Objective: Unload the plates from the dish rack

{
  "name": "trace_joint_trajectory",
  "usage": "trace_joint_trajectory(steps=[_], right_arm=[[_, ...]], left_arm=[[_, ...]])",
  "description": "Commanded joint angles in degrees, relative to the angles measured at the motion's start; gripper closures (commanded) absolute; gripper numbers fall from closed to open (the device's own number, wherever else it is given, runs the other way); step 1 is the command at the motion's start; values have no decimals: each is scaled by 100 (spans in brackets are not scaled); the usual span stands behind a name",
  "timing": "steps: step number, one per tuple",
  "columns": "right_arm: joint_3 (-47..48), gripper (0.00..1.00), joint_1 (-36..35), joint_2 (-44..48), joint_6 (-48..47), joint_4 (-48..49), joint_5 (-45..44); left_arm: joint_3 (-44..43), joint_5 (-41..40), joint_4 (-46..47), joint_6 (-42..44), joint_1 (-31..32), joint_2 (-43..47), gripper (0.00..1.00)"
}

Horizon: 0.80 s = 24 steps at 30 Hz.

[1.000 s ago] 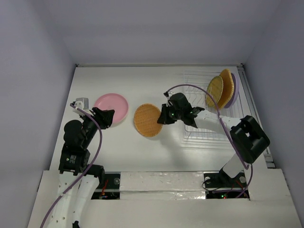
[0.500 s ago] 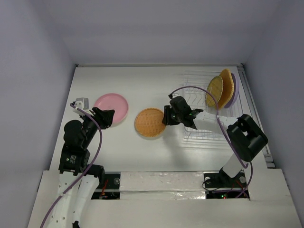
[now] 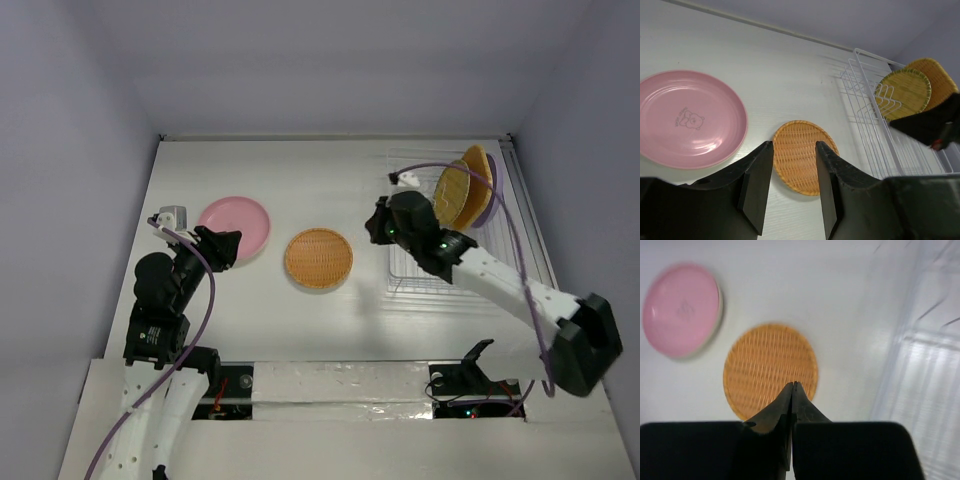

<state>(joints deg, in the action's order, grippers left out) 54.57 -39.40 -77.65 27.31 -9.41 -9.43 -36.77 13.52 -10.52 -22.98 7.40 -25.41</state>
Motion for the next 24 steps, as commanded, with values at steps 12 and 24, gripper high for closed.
trace_joint_trajectory(steps=[12,24], right_arm=[[151,59,2454,1165,-578,-422,-2238],[397,53,3254,-74,-507,53,-1554]], left_arm=[[-84,98,270,13,-28,115,64],[-84,107,279,22,-28,106,64]])
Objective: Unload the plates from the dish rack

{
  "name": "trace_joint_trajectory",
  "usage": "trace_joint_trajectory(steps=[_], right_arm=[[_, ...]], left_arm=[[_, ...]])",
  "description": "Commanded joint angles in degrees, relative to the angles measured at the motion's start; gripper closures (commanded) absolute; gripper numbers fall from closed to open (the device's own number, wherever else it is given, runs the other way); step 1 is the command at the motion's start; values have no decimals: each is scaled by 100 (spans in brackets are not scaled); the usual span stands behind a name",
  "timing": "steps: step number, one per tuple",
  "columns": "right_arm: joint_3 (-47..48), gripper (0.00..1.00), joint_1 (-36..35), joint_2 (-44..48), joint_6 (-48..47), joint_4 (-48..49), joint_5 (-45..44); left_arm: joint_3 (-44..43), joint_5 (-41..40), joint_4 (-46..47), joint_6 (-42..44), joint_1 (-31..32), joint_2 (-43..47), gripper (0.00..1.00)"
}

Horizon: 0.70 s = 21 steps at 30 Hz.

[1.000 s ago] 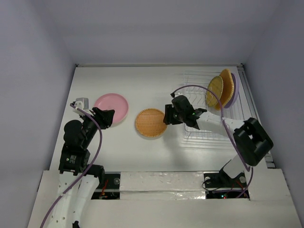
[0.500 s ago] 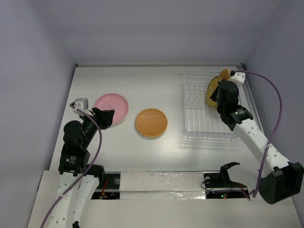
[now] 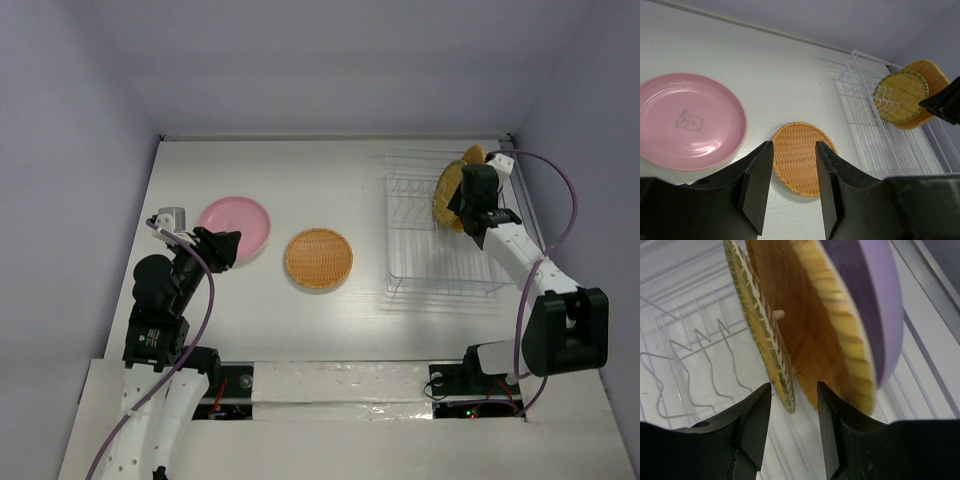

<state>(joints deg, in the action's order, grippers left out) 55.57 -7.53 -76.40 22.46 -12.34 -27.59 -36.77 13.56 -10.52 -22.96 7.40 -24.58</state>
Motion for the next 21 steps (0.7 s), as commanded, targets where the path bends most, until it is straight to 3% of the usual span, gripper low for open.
trace_joint_trajectory(steps=[1,4,7,8,11,21], right_arm=[[401,53,120,-295,-5,364,272],[490,54,120,-533,-13,557,281],[604,64,120,-700,-57,583,149],[604,78,120,-692,-92,592,97],[508,85,120,-526,-145,636,61],[569,99,-55,554,-707,198,272]], left_arm=[[-84,103,270,20,-28,15,64],[-84,94,270,20,-28,23,64],[-84,85,261,20,-28,23,64],[-84,94,253,20,-28,32,64],[-84,85,261,20,-28,32,64],[-84,103,279,20,-28,15,64]])
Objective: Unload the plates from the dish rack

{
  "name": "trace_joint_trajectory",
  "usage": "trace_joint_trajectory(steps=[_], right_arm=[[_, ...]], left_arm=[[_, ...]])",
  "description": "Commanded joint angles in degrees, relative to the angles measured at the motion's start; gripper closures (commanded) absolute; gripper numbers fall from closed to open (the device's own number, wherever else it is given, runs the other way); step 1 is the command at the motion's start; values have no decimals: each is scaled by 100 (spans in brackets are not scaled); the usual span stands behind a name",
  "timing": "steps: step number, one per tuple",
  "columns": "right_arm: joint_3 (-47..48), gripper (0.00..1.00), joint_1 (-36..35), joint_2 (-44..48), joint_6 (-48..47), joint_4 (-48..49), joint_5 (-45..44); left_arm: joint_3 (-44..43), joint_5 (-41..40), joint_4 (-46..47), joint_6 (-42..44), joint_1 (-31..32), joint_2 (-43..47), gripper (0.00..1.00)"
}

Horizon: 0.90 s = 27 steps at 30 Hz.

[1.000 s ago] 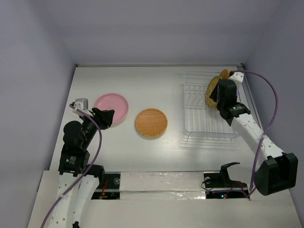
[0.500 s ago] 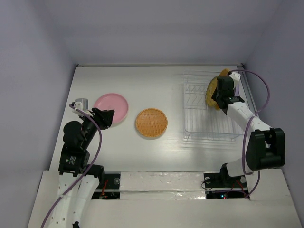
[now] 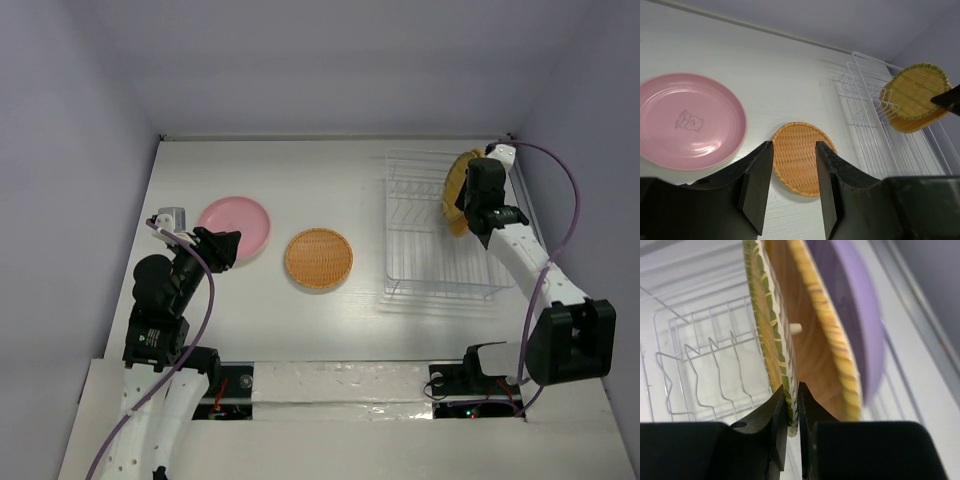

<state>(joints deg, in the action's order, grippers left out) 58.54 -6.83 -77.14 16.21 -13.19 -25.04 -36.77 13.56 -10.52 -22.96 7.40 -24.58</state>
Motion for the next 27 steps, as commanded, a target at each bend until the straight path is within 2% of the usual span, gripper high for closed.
trace_joint_trajectory(steps=[1,8,11,14,18,20,23,24,27], right_arm=[[289,100,-178,726,-83,247,25],[535,100,-740,1447,-100,-43,130],[562,100,-1125,1605,31,-105,708],[290,100,-1591,1615,391,402,1736],[-27,100,-2188,1186,971,1080,3116],[-36,100,-2523,791,1051,1239,3433],[-44,100,-2666,429,1103,1258,3786],[-114,100,-2718,341,1200,1606,4178],[-377,100,-2788,33,1384,1994,4629]], left_arm=[[-84,103,279,20,-28,14,64],[-84,85,279,20,-28,-12,64],[-93,85,270,11,-28,-3,64],[-84,76,270,11,-28,-12,64],[-84,76,270,11,-28,-29,64],[-84,68,261,11,-28,-30,64],[-84,68,270,11,-28,-30,64],[-76,76,261,11,-28,-38,64],[-76,94,279,11,-28,-29,64]])
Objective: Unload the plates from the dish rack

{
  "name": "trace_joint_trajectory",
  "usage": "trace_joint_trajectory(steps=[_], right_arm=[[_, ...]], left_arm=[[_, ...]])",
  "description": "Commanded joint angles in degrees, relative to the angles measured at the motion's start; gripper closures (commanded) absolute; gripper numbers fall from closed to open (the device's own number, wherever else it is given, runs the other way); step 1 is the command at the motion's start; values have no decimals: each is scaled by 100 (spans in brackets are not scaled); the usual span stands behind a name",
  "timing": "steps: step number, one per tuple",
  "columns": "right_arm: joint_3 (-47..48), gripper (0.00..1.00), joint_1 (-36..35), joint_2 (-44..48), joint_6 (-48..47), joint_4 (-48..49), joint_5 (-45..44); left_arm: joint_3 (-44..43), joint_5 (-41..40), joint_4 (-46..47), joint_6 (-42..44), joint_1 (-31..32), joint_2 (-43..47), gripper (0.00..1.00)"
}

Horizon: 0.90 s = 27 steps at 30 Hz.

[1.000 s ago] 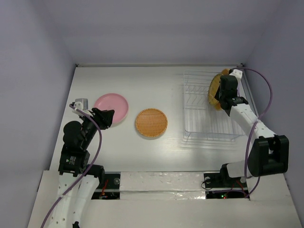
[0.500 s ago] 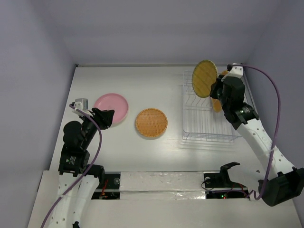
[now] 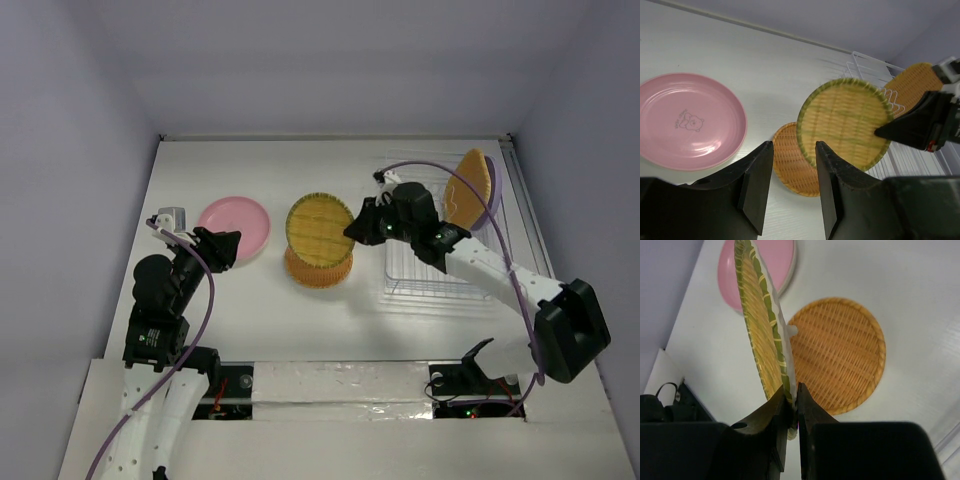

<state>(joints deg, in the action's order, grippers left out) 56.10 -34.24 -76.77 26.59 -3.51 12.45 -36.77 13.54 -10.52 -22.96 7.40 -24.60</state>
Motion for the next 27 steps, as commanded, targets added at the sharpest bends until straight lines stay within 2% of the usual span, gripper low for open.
trace_joint_trajectory(steps=[1,13,19,22,26,27], right_arm=[[-186,100,-48,-144,373,1088,943],[-494,90,-162,-1058,444,1247,1049],[-530,84,-162,-1235,461,1309,909],[-503,76,-162,-1235,418,1125,655],[-512,57,-162,-1165,347,931,250],[-512,55,-162,-1156,347,887,171]], left_arm=[[-75,87,279,11,-28,-36,64],[-75,122,288,11,-28,-27,64],[-75,123,288,11,-28,-27,64],[-75,114,288,11,-28,-19,64],[-75,114,288,11,-28,-19,64],[-75,122,279,11,-28,-10,64]])
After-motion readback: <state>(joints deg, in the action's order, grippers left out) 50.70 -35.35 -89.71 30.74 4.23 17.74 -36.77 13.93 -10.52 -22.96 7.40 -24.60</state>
